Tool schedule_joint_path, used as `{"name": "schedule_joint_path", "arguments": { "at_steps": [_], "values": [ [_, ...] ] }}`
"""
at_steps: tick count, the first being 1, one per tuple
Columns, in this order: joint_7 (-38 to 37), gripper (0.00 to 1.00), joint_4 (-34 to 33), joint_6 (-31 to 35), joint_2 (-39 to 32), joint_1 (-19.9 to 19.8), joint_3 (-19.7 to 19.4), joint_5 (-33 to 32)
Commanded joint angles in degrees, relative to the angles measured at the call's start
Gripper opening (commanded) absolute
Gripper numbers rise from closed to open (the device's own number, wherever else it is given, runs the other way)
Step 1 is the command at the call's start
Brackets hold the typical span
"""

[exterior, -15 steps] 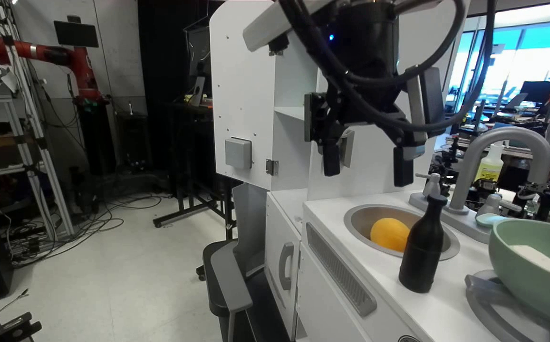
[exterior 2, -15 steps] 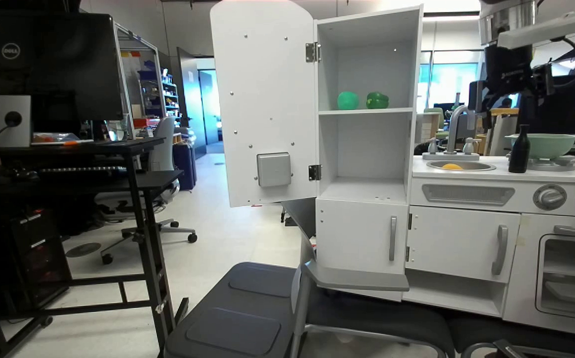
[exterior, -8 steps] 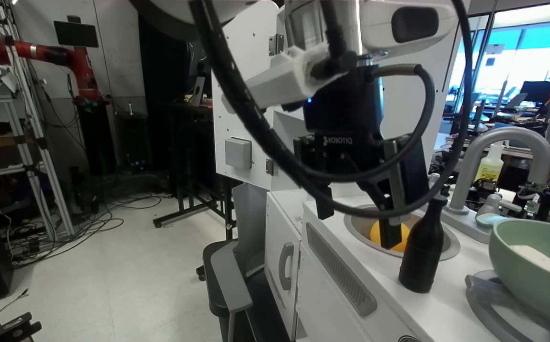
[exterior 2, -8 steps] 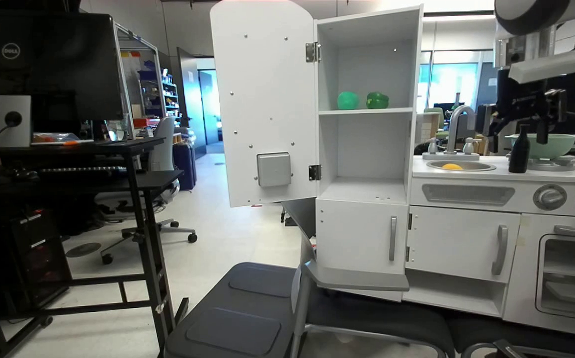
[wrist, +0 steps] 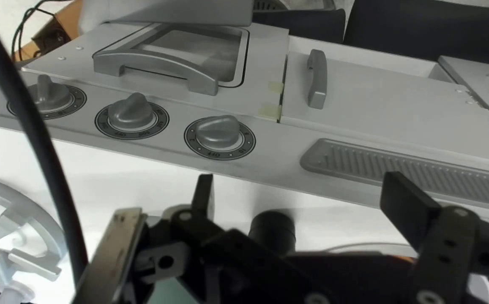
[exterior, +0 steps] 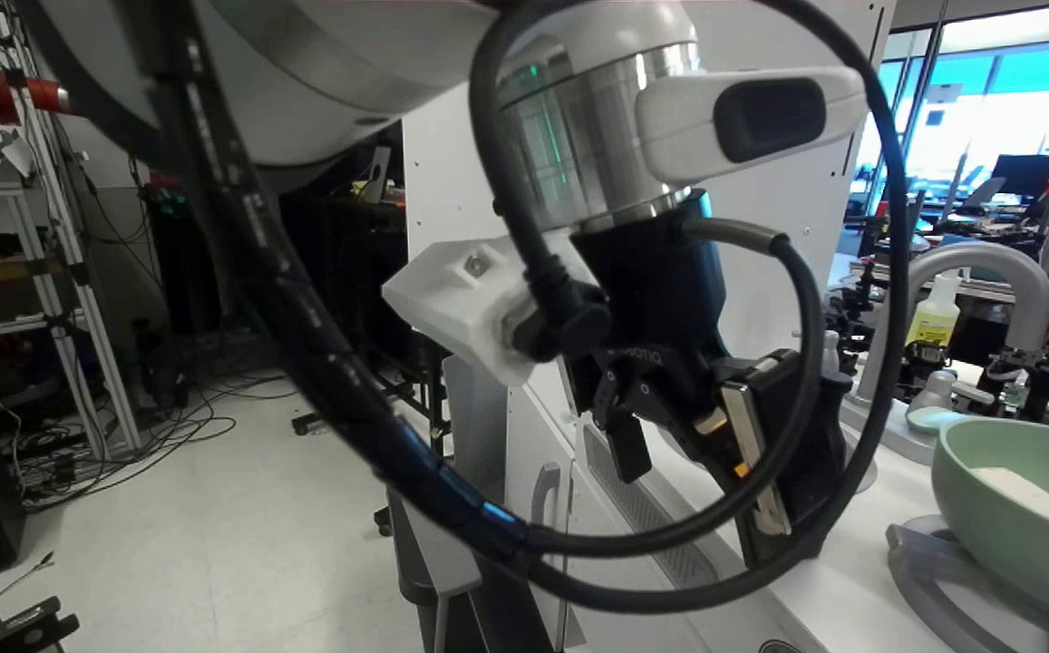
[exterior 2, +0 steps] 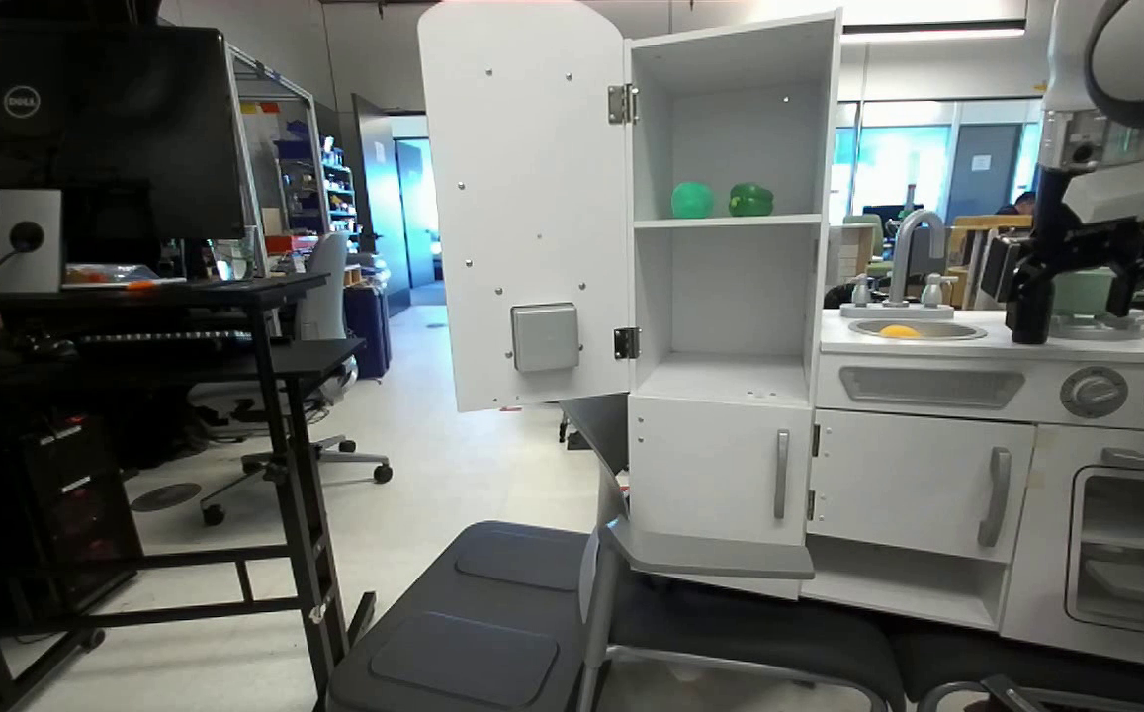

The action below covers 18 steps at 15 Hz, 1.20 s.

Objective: Open the cabinet, then put the bottle and the orange object in the bottom compartment of the cabinet

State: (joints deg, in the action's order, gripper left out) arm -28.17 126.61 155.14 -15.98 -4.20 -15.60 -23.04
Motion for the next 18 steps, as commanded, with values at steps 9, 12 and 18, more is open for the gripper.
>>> {"name": "schedule_joint_path", "arguments": {
  "at_steps": [9,12,18],
  "values": [
    [-20.4,1.00,4.4,7.5,4.6,7.4,-9.6,-17.9],
    [-21.0,1.00,2.6,7.7,2.5,7.0,-9.0,-17.5],
    [-20.2,1.00,-0.2,7.7,0.1,6.6,-8.4,-16.4]
  ]
}}
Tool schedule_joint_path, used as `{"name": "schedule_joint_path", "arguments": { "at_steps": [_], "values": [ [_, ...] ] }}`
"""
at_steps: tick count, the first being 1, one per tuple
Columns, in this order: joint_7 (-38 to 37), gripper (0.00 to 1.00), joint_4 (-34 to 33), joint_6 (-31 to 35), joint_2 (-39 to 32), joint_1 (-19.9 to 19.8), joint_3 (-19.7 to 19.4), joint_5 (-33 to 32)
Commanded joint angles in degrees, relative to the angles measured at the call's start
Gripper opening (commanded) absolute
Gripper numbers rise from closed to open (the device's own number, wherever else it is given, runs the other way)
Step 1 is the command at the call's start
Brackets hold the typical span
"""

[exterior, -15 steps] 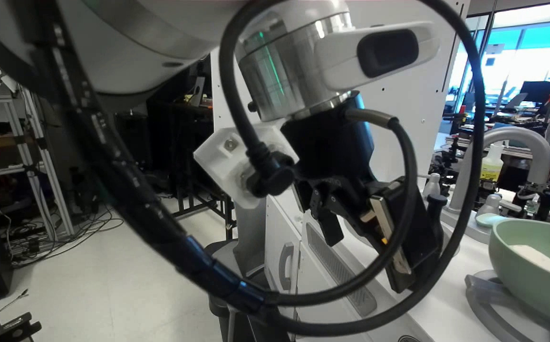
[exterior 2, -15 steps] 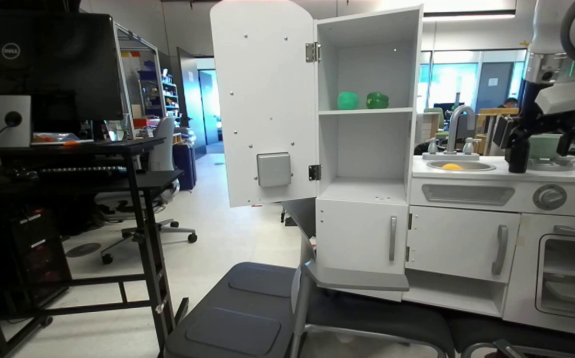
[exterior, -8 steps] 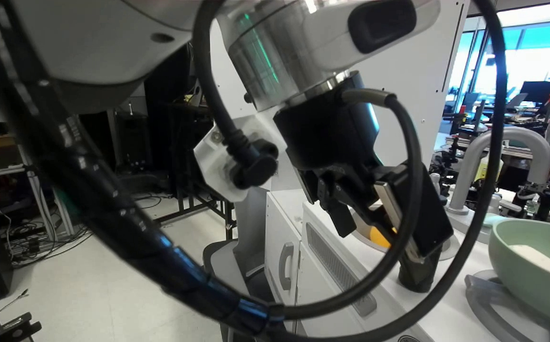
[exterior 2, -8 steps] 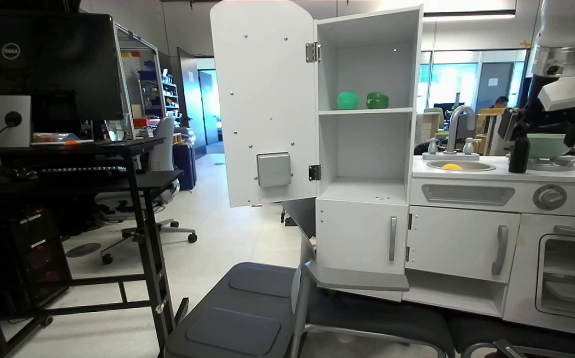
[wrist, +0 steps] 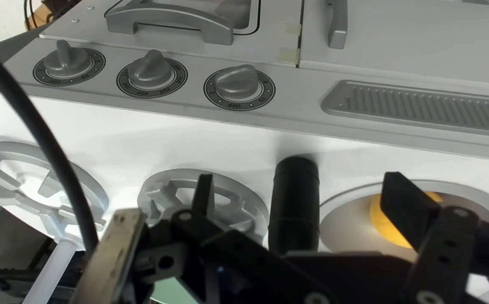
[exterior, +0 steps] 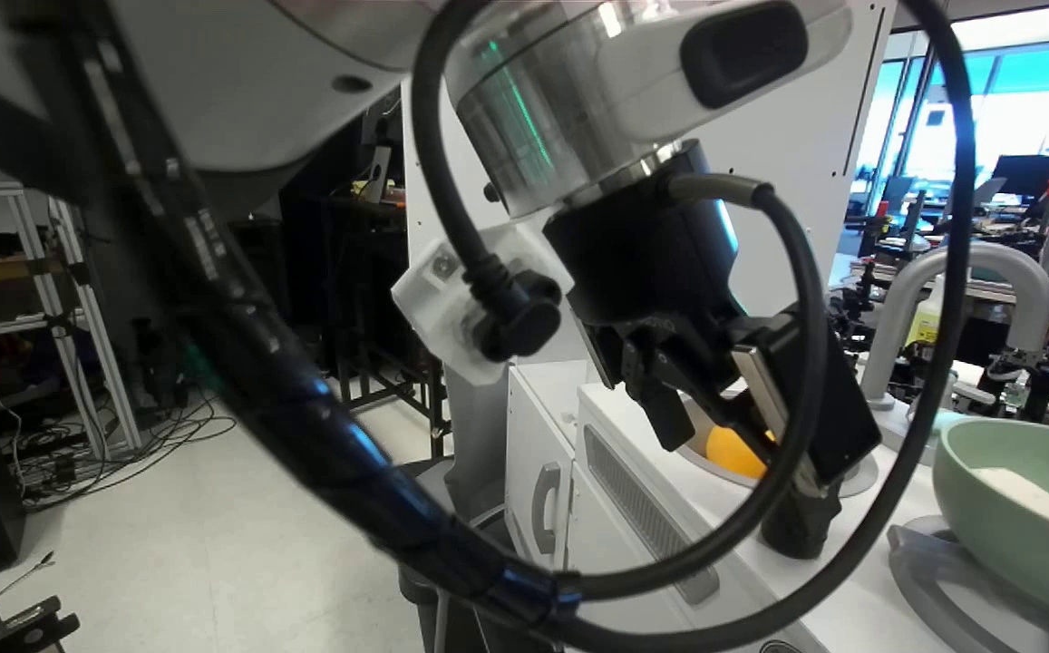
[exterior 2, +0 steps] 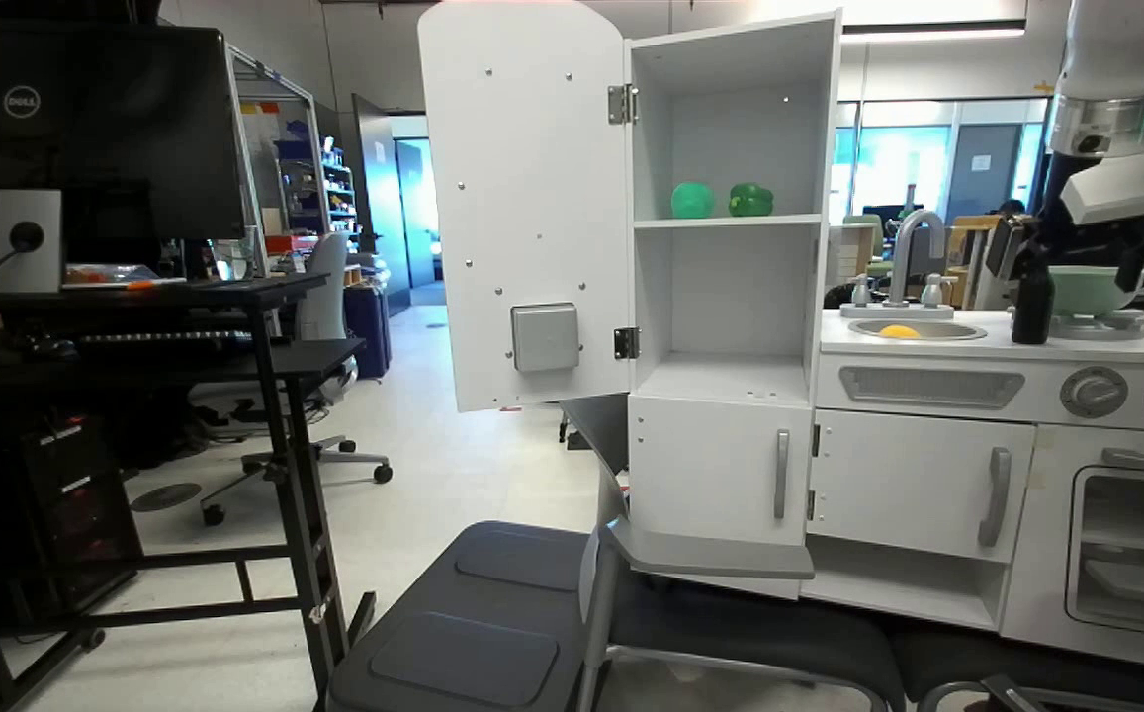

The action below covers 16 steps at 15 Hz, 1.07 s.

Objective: Open the cabinet, then put the bottle and the orange object in the bottom compartment of the cabinet

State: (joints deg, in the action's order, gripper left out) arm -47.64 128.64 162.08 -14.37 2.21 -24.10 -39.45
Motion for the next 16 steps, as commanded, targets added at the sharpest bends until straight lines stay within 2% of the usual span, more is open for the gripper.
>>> {"name": "schedule_joint_path", "arguments": {
  "at_steps": [1,8,16],
  "values": [
    [-0.3,1.00,-2.8,1.6,-2.6,-0.3,0.2,0.3],
    [1.1,1.00,-7.8,2.0,-7.0,-1.6,1.7,2.1],
    [2.4,1.00,-11.1,1.0,-10.8,-0.8,1.6,4.6]
  ]
}}
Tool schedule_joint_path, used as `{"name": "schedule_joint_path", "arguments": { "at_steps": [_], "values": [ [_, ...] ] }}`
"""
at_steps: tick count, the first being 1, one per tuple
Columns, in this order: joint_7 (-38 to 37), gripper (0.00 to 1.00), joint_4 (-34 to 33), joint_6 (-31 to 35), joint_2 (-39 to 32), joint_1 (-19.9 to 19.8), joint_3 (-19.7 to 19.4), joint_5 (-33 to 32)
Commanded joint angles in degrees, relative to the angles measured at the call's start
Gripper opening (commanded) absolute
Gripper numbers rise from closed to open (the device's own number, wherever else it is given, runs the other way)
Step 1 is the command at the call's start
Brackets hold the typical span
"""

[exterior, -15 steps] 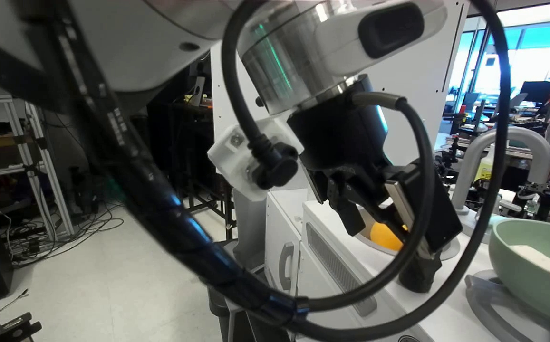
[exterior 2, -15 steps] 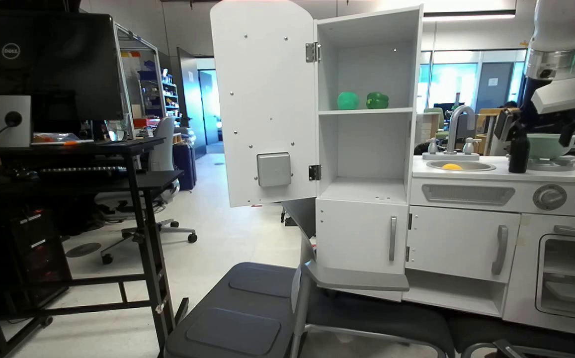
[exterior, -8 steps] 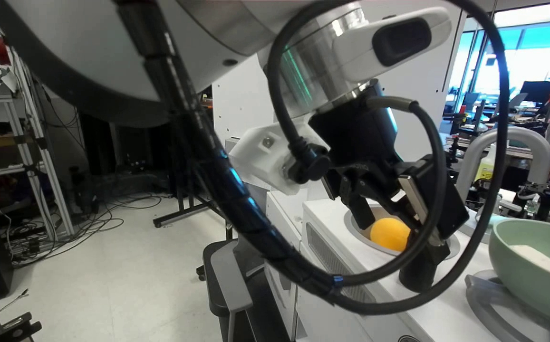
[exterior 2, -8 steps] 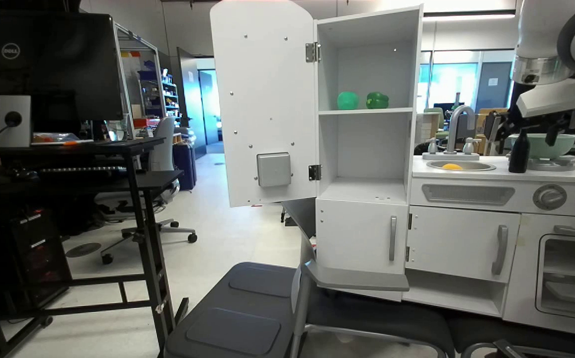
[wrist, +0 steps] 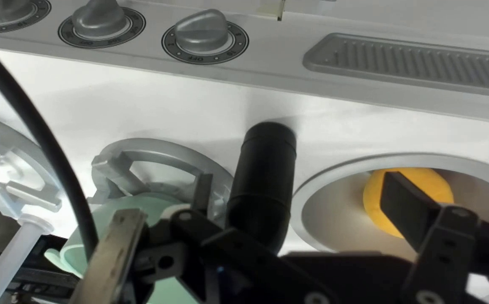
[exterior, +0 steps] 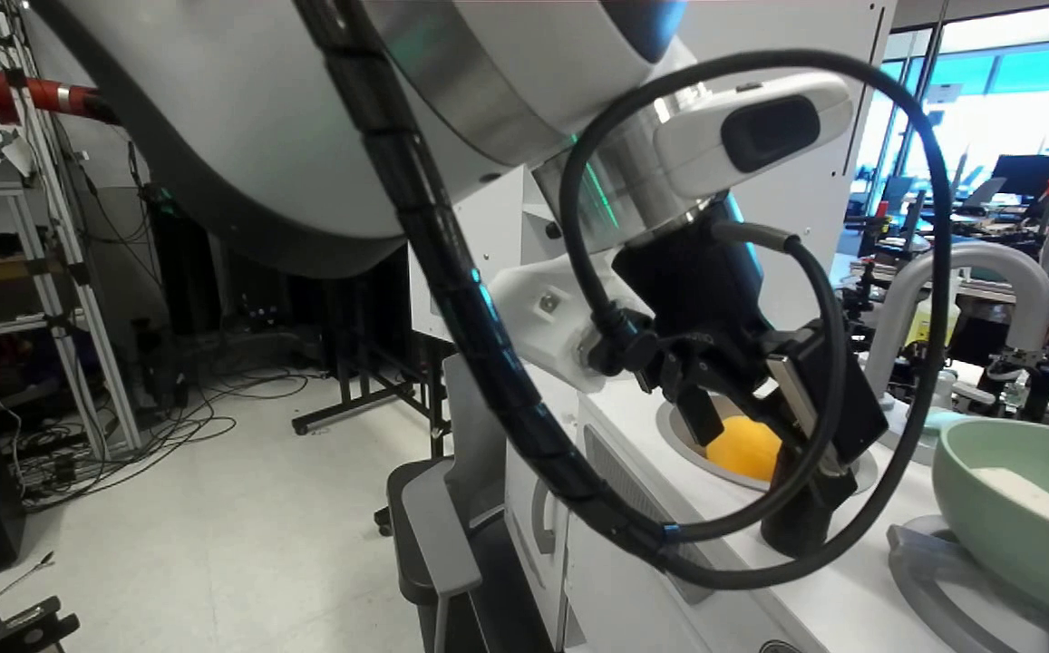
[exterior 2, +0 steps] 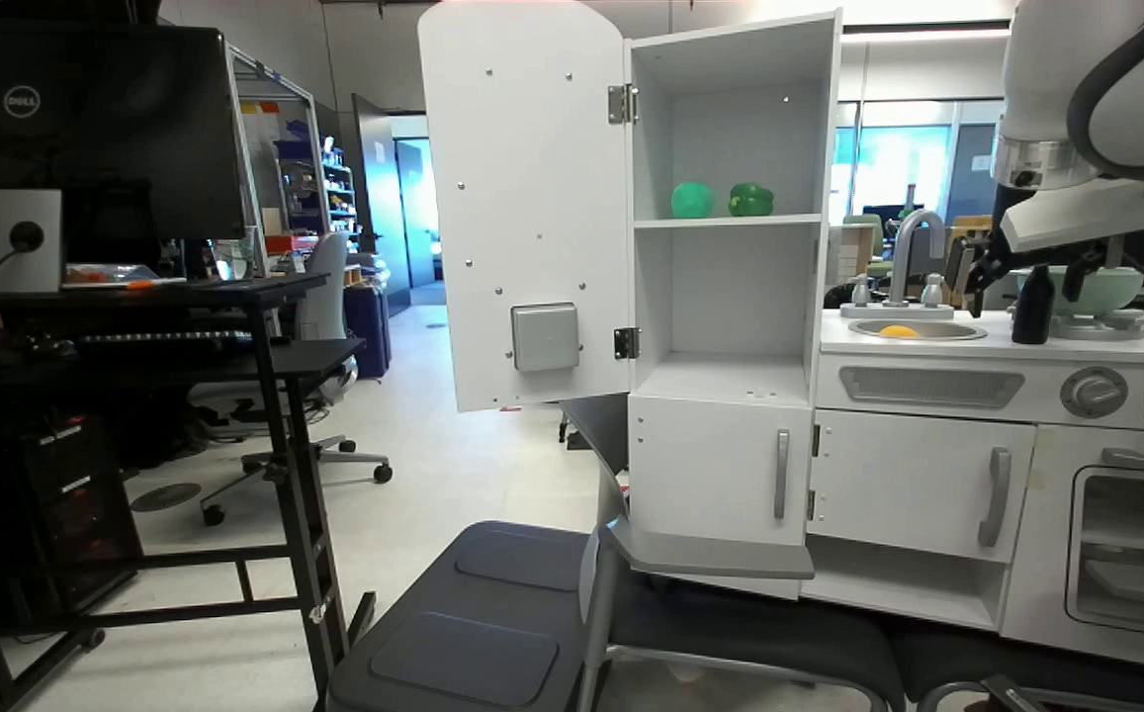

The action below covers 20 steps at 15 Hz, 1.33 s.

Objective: Open the cabinet, then put the bottle and the orange object in the bottom compartment of the cabinet

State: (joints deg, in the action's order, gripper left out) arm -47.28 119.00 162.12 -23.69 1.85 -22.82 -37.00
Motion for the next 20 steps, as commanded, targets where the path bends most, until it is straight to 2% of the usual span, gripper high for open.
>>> {"name": "schedule_joint_path", "arguments": {
  "at_steps": [1,12,20],
  "values": [
    [2.2,1.00,-1.6,1.8,-2.2,-0.7,0.0,2.5],
    [4.1,1.00,-2.5,2.2,-2.8,0.4,-1.7,5.5],
    [7.6,1.00,-2.5,4.9,-3.2,0.1,-2.7,8.1]
  ]
}}
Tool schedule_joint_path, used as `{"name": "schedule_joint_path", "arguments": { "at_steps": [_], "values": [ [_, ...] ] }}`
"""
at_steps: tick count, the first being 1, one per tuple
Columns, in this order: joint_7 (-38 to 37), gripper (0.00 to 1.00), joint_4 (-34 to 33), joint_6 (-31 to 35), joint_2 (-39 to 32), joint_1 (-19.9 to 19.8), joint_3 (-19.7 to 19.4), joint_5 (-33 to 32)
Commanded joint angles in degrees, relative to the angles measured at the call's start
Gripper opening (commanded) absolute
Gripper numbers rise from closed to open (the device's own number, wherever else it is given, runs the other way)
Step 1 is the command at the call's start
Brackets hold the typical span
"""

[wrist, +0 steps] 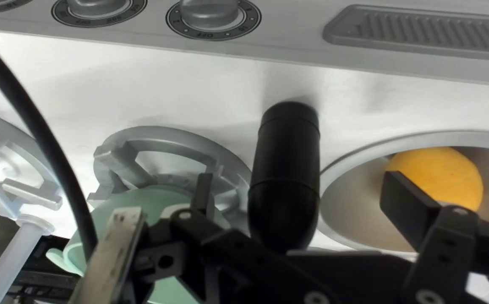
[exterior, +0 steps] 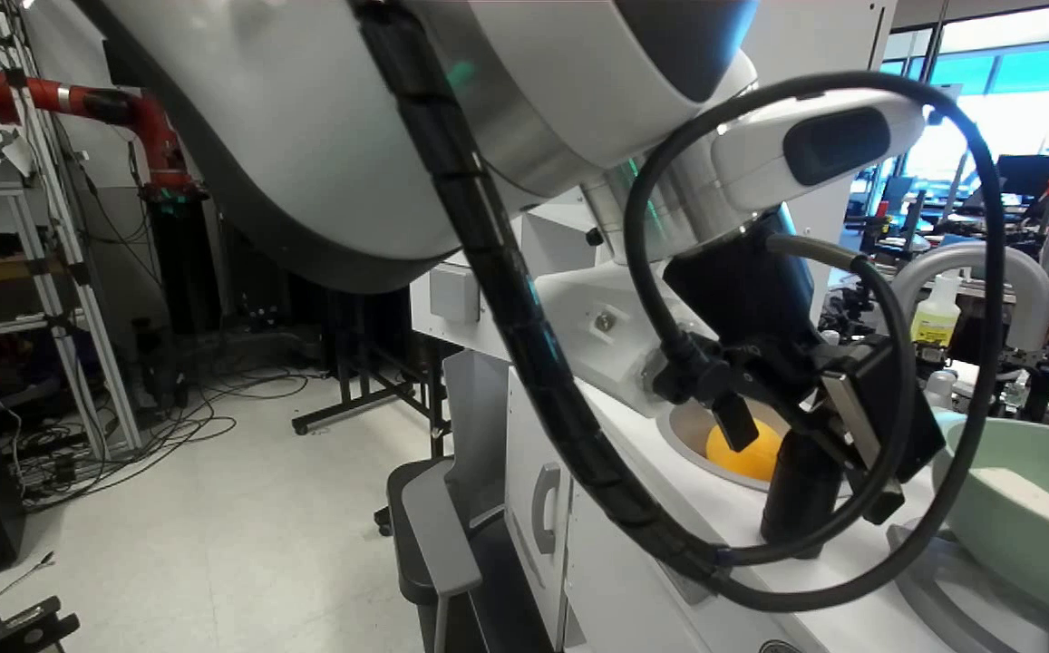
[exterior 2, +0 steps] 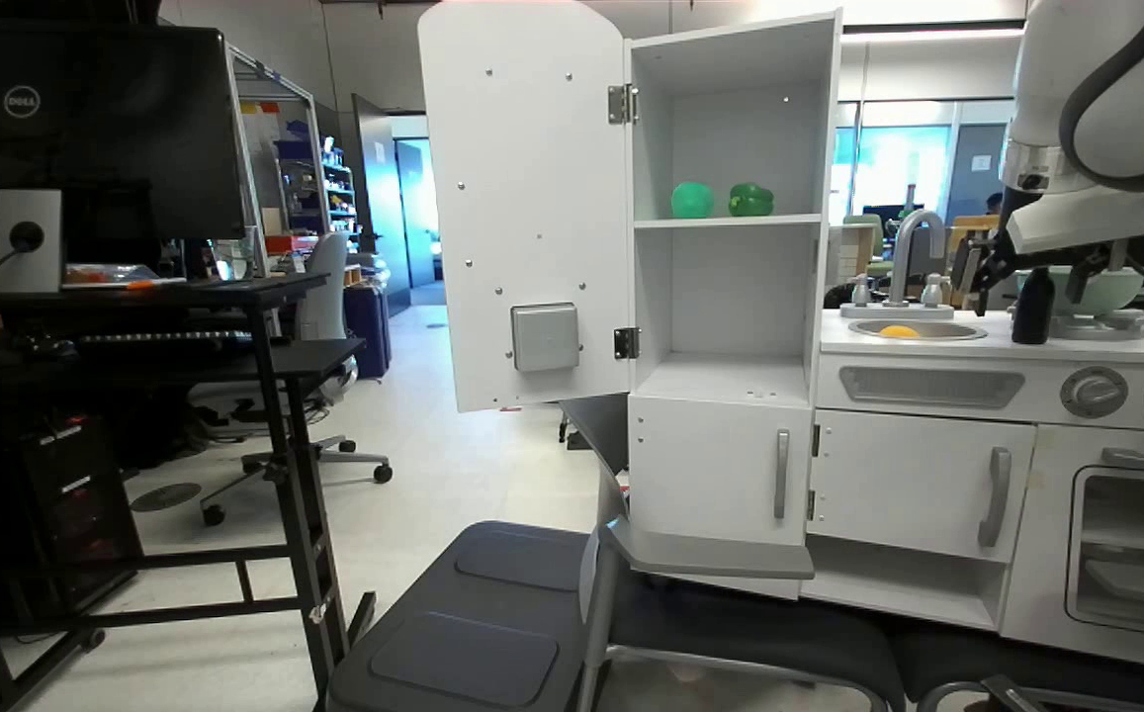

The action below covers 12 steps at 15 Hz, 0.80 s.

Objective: Open the cabinet, then put the bottle and the orange object in the bottom compartment of the cabinet

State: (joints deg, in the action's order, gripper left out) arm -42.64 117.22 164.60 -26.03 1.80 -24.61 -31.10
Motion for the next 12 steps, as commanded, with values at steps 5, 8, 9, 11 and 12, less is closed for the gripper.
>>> {"name": "schedule_joint_path", "arguments": {
  "at_steps": [5,8,9,11,12],
  "values": [
    [5.0,0.49,-0.7,3.5,-1.0,0.6,-1.8,3.8],
    [6.6,0.27,-0.9,3.4,-1.2,0.4,-1.5,5.2],
    [7.7,0.18,-0.9,3.4,-1.3,0.0,-1.1,6.0],
    [9.8,0.11,-1.0,1.9,-0.8,-0.1,-0.1,7.8],
    [10.8,0.11,-0.9,2.1,-0.9,-0.2,0.1,8.7]
  ]
}}
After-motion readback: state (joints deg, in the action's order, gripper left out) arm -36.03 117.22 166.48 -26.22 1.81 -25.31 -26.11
